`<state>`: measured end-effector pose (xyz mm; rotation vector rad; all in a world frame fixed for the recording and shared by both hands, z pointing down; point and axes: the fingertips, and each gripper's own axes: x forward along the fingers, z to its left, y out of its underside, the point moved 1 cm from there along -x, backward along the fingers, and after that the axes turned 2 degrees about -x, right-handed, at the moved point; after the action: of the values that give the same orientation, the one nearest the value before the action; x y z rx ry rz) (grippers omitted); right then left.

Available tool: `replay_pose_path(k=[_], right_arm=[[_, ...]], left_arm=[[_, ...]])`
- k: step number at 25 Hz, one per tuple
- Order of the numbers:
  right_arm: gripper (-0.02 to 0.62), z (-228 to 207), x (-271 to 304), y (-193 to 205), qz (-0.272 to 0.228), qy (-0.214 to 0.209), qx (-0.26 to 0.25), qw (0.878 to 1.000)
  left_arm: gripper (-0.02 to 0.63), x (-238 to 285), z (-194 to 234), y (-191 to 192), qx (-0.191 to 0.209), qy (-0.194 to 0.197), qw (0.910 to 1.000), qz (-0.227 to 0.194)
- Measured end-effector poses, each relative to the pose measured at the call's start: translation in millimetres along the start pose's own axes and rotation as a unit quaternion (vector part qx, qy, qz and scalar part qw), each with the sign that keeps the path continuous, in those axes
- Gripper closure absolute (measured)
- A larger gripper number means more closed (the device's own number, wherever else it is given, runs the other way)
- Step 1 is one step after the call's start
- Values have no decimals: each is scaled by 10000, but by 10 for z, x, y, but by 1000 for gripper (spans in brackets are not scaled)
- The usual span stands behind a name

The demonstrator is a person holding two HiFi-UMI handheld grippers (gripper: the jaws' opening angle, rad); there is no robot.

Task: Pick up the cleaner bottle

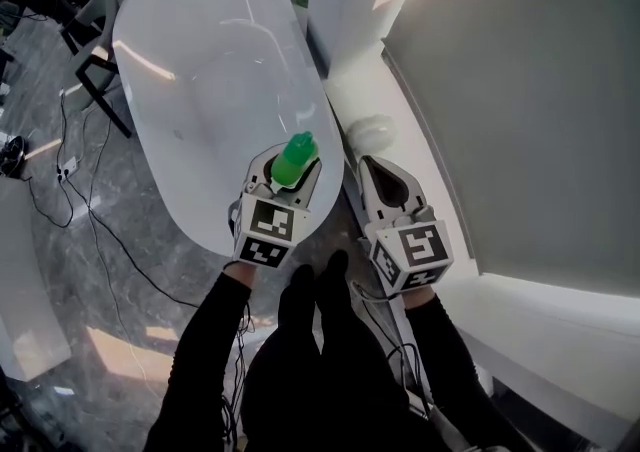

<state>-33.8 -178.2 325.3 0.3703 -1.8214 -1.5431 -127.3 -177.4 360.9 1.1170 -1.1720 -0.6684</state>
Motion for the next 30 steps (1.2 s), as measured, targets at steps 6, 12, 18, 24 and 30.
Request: replay_pose_path(k=[6,12,18,24,30], right_arm=[[594,224,-42,49,34,-114,-17,9999],[594,405,-61,98,81,-281,12,9996],[595,562,-22,93,76,-444,8,9990],[594,690,18,123,43,-631,-149,9979],[594,776,50,132,68,-730,-256,9970]], left_arm=[[416,-208,39,20,-78,-53,9999,-39],[416,-374,83,109,-168,-138,9998,-32],[416,-517,146,158,-154,-184,9997,9],[416,-609,219,179,-162,-254,9995,2],[416,-646,275,189,-255,-298,9992,-1]])
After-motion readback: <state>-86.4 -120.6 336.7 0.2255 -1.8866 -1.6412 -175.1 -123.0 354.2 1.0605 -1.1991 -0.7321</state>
